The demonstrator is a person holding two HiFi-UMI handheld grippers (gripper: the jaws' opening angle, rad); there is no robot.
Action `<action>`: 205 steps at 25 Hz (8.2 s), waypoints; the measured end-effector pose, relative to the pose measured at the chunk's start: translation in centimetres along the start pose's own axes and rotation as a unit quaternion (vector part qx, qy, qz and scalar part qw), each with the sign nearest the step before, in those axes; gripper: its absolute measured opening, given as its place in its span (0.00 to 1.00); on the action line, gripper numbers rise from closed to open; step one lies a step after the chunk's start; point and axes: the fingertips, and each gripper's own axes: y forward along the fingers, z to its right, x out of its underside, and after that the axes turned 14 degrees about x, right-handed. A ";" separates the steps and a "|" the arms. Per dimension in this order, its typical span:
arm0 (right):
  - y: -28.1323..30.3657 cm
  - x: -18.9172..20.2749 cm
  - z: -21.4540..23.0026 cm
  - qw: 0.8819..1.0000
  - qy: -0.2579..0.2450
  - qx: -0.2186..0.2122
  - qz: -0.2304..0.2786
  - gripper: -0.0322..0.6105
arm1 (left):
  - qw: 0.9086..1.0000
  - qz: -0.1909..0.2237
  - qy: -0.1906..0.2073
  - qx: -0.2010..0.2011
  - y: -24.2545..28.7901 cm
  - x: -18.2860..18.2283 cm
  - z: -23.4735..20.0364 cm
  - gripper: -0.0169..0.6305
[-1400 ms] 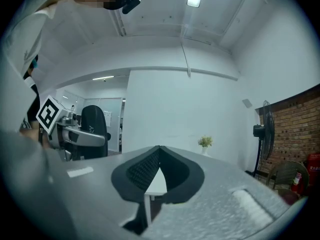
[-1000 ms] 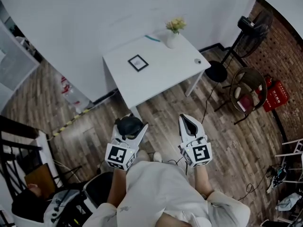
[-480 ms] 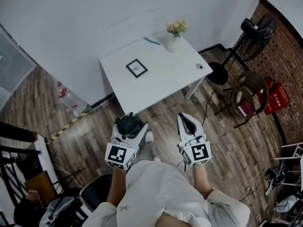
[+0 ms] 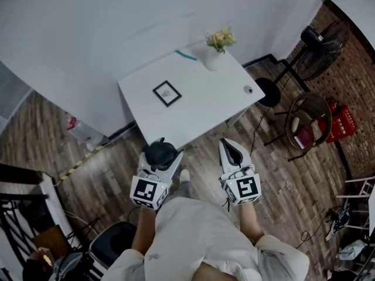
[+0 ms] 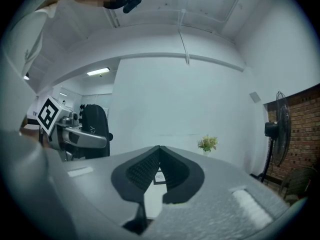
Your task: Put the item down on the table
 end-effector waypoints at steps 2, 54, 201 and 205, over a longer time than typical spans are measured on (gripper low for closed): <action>1.6 -0.1 0.2 1.000 0.001 0.005 -0.002 0.06 | 1.000 0.001 0.000 0.005 0.9 -0.3 -1.5 0.48; 27.2 3.4 8.4 0.998 0.011 0.008 -0.067 0.06 | 0.998 -0.021 -0.048 0.032 20.8 1.9 -22.0 0.48; 42.4 19.6 14.0 0.973 0.025 -0.109 -0.204 0.06 | 0.970 -0.202 -0.102 -0.084 37.2 16.6 -32.2 0.27; 41.7 17.7 13.6 0.975 0.018 -0.115 -0.189 0.06 | 0.976 -0.180 -0.093 -0.084 35.9 14.2 -31.3 0.22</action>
